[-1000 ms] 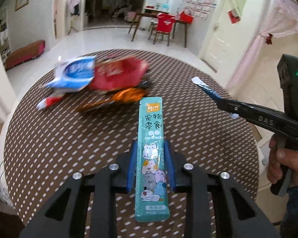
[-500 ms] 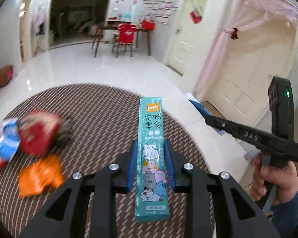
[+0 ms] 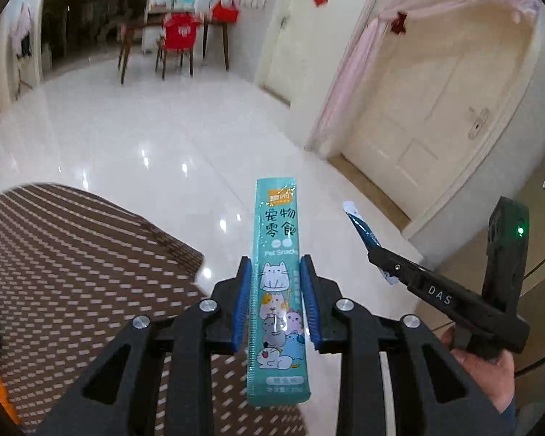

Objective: Collect trash
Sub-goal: 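Carry both items over the blue bin and open both tools, then move both open tools back over the rug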

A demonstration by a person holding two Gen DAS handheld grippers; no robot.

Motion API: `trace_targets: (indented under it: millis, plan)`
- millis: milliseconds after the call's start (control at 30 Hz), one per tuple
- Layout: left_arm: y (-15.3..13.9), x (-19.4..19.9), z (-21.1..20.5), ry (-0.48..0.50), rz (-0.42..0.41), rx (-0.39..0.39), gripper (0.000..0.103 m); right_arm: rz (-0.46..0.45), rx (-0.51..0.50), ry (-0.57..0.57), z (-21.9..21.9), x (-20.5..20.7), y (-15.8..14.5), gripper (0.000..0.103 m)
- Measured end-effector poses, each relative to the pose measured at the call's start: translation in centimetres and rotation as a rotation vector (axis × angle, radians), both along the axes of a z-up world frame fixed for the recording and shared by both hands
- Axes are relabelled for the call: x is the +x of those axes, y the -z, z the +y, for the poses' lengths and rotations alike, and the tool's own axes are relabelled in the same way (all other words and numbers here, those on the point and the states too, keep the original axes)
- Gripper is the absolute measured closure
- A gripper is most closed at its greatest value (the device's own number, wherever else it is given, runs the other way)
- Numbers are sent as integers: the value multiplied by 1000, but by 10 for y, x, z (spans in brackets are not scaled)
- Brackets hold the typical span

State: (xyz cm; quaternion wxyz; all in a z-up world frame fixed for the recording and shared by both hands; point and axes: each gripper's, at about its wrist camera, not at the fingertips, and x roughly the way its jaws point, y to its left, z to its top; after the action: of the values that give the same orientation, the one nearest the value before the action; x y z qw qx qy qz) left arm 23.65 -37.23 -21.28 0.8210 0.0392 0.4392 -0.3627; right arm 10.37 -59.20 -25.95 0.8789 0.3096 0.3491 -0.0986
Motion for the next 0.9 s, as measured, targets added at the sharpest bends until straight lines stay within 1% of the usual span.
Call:
trace_targets:
  millis: [100,300,467,667,733,767,800,833,867,900]
  plan:
    - [19,13,-35,15,42,51,77,22,29,26,-15,1,15,88]
    - [62,27,-80,49,152,148,77,75,95,47,-40,13,46,88]
    - [98,40,-104,62,238,228,77,111,152,57,-52,25,71,88]
    - [126,56,-122,51,291,287,76,140,218,72,-74,38,99,87]
    - [138,62,-129,52,333,296,75,151,252,72,-81,41,109,86]
    - [145,65,-131,54,358,298,69,155,263,78,-79,40,113,84]
    - [152,68,-132,47,378,303,61,162,282,85,-82,41,119,80]
    - [156,72,-133,31,382,309,38,169,307,89,-86,42,125,59]
    - [157,75,-131,2,375,315,25,171,317,95,-88,42,127,33]
    - [157,76,-127,-10,365,315,24,171,324,111,-91,40,129,31]
